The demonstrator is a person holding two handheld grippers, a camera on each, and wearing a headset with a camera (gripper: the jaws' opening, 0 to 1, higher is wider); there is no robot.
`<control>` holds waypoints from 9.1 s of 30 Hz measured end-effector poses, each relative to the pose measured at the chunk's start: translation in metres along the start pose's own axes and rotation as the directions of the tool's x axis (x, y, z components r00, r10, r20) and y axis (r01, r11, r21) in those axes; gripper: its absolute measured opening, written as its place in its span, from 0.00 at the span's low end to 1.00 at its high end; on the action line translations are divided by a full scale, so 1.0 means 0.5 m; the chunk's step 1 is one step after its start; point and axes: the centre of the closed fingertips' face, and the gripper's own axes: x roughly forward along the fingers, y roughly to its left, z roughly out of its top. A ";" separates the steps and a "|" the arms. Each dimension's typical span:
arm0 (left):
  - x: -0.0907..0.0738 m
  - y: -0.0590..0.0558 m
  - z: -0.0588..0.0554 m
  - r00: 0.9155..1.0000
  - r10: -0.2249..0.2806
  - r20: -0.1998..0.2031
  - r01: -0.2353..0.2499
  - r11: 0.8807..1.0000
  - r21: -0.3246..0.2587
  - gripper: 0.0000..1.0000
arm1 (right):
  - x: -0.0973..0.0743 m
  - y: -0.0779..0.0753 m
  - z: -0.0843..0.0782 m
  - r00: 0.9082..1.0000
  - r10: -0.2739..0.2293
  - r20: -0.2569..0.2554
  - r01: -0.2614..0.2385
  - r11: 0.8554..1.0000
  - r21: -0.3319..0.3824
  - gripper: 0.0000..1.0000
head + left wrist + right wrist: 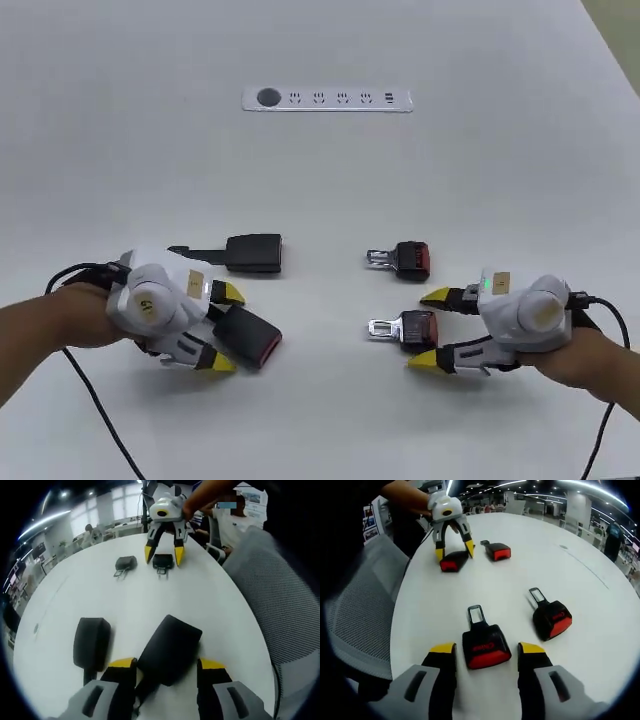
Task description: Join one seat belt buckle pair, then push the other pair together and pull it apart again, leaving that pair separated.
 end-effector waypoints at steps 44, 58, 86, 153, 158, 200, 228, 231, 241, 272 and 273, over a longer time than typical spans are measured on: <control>0.003 0.012 0.018 0.988 0.146 -0.058 -0.155 0.962 -0.224 0.33 | 0.057 0.000 0.013 0.998 0.058 -0.036 -0.060 0.997 -0.051 0.36; 0.005 0.012 0.012 0.987 0.143 -0.080 -0.158 0.960 -0.230 0.33 | 0.100 0.022 0.065 0.997 0.070 0.023 -0.069 0.997 -0.045 0.35; 0.005 0.007 0.016 0.986 0.137 -0.096 -0.156 0.960 -0.232 0.32 | 0.180 0.059 0.155 0.990 0.103 0.096 -0.099 0.994 -0.046 0.36; -0.006 0.008 0.008 0.995 0.099 0.033 -0.094 0.987 -0.127 0.30 | 0.211 0.099 0.192 0.986 0.103 0.134 -0.084 0.986 -0.143 0.33; -0.005 0.009 0.009 0.995 0.093 0.042 -0.087 0.989 -0.119 0.30 | 0.205 0.098 0.196 0.983 0.107 0.148 -0.085 0.986 -0.143 0.33; -0.001 0.006 0.010 0.996 0.083 0.025 -0.079 0.990 -0.113 0.32 | 0.190 0.086 0.189 0.981 0.087 0.175 -0.067 0.991 -0.119 0.36; -0.089 0.055 0.074 0.972 0.199 0.126 -0.163 0.954 -0.251 0.70 | 0.113 0.008 0.181 0.985 -0.041 0.169 0.037 0.999 0.023 0.76; -0.097 0.067 0.079 0.968 0.215 0.129 -0.177 0.951 -0.252 0.73 | 0.103 -0.002 0.177 0.985 -0.034 0.169 0.032 0.999 0.016 0.77; -0.110 0.129 0.051 0.968 0.238 0.078 -0.219 0.955 -0.198 0.70 | 0.059 -0.081 0.137 0.988 -0.076 0.134 0.075 0.997 0.016 0.78; -0.016 0.212 0.022 0.990 0.143 0.002 -0.142 0.982 -0.128 0.54 | 0.041 -0.197 0.032 0.999 -0.012 0.036 0.011 1.000 0.025 0.65; -0.013 0.214 0.020 0.990 0.141 0.001 -0.139 0.981 -0.132 0.52 | 0.039 -0.202 0.029 0.999 -0.009 0.036 0.008 1.000 0.027 0.64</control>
